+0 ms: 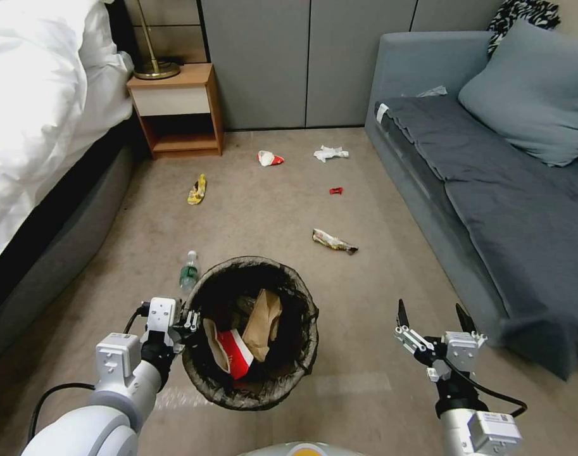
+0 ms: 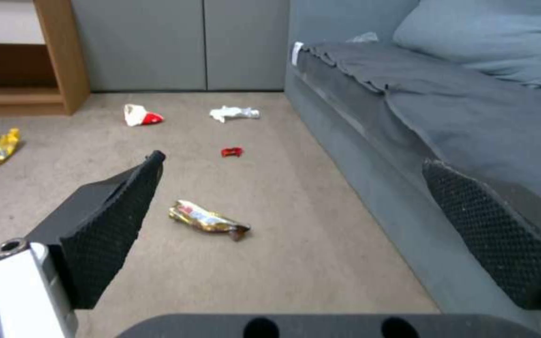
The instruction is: Pick up the trash bin, then pick up the garbage from the floor and place it into the trash bin.
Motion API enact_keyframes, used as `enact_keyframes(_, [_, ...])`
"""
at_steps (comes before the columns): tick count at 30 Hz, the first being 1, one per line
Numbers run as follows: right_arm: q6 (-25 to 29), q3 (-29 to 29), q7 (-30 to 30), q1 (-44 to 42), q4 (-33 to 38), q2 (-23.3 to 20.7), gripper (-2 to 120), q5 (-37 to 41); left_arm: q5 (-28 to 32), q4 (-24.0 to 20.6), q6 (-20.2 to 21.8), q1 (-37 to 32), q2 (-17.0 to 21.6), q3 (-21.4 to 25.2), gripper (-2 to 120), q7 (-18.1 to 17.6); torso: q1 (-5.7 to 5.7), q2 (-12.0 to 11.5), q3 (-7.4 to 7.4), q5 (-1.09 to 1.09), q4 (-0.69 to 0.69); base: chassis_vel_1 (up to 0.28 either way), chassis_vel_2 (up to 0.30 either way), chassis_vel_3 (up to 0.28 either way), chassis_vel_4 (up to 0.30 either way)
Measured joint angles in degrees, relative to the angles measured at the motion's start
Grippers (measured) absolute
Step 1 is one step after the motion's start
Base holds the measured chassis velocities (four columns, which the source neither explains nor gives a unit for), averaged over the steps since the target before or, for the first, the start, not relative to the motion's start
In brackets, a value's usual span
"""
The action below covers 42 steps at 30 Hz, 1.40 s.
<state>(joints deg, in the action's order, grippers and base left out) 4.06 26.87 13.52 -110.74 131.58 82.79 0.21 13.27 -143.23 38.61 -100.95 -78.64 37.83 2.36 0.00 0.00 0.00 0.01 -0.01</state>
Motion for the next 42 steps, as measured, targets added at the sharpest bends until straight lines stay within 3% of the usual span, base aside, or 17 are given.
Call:
enact_keyframes(20, [0.05,-0.72,0.07,0.35,-0.50,0.02,100,-0.03,-0.08,0.00,0.00,-0.11,-0.07,0.10,1,0.04,0.00,0.00,0.00,-0.01,0.02,-0.210,0.209,0.215,-0.211])
enact_keyframes(36, [-11.24,-0.23,-2.12,10.44,-2.39,-5.49,100,6.41,-0.03,0.00,0.17,-1.09,-1.28,0.84,1,-0.09,0.00,0.00,0.00,-0.01,0.01,-0.039,0.041,0.035,-0.036])
enact_keyframes(42, [-13.83,-0.32,-3.91,12.56,-2.56,-5.51,100,7.24,-0.07,0.00,0.22,-1.14,-1.44,0.95,1,-0.23,0.00,0.00,0.00,-0.01,0.01,0.000,0.000,0.000,0.000])
